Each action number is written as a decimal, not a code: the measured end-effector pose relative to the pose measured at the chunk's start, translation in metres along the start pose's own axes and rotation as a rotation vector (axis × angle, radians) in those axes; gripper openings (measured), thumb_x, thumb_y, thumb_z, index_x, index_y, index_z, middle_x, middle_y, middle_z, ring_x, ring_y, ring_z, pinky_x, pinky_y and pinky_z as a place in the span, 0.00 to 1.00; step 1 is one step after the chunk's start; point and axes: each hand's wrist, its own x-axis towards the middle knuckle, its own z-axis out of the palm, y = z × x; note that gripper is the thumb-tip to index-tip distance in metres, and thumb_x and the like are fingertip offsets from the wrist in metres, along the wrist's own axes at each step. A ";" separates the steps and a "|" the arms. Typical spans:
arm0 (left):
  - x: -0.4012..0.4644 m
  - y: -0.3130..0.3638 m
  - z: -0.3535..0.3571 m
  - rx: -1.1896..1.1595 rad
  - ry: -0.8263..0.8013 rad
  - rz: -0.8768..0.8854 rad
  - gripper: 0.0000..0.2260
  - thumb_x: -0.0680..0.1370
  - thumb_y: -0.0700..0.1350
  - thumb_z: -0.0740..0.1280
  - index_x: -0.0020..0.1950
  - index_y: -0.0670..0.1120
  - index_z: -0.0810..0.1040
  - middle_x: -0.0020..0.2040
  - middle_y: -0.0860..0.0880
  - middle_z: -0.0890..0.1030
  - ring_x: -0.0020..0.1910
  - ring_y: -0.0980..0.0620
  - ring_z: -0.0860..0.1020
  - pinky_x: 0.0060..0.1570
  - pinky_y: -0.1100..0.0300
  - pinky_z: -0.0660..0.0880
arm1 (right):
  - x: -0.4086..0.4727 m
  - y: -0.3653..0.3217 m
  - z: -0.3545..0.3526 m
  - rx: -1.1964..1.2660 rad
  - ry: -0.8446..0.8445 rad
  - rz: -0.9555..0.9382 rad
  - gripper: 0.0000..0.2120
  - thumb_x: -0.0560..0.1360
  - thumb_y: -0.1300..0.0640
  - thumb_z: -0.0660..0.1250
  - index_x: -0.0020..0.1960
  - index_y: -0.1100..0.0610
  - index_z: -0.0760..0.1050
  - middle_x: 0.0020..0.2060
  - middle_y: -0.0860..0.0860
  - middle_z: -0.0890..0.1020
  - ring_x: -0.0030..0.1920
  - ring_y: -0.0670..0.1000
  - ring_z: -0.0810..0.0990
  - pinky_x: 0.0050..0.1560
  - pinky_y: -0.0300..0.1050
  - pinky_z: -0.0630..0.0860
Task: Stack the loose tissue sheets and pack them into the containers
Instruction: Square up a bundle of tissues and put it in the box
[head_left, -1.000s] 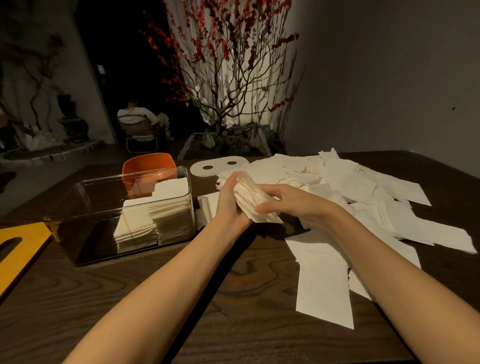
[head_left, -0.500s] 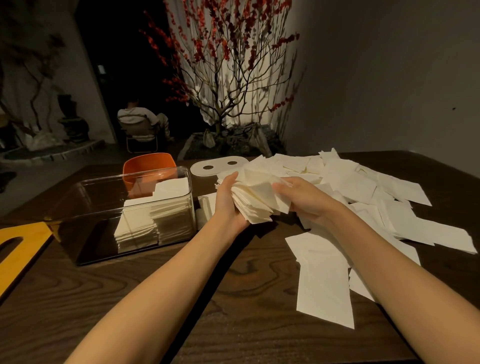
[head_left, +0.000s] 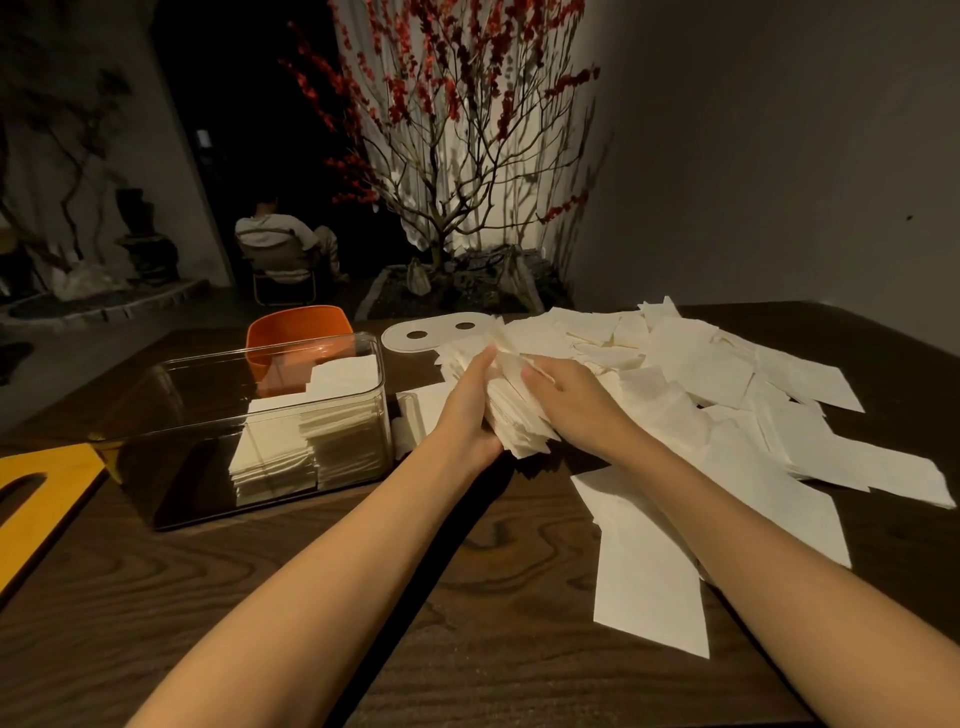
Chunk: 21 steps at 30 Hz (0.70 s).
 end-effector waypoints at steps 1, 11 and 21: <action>0.001 0.000 0.001 -0.001 -0.014 0.008 0.12 0.79 0.52 0.66 0.46 0.42 0.77 0.35 0.42 0.84 0.43 0.44 0.80 0.45 0.47 0.76 | 0.000 -0.001 0.002 0.060 -0.040 0.020 0.18 0.83 0.52 0.52 0.64 0.57 0.76 0.56 0.54 0.81 0.56 0.53 0.78 0.57 0.47 0.74; 0.002 -0.001 0.002 0.208 -0.049 -0.005 0.06 0.77 0.45 0.69 0.48 0.42 0.80 0.42 0.42 0.84 0.47 0.45 0.82 0.55 0.49 0.77 | 0.003 -0.002 -0.008 0.255 -0.131 0.203 0.14 0.81 0.50 0.58 0.60 0.55 0.76 0.56 0.50 0.80 0.57 0.49 0.78 0.57 0.44 0.74; -0.002 0.000 -0.002 0.114 -0.100 -0.041 0.05 0.78 0.42 0.63 0.52 0.42 0.74 0.51 0.38 0.78 0.58 0.39 0.76 0.64 0.42 0.70 | 0.007 0.004 -0.012 0.288 -0.034 0.307 0.11 0.80 0.49 0.60 0.50 0.52 0.79 0.46 0.47 0.81 0.49 0.47 0.80 0.51 0.42 0.76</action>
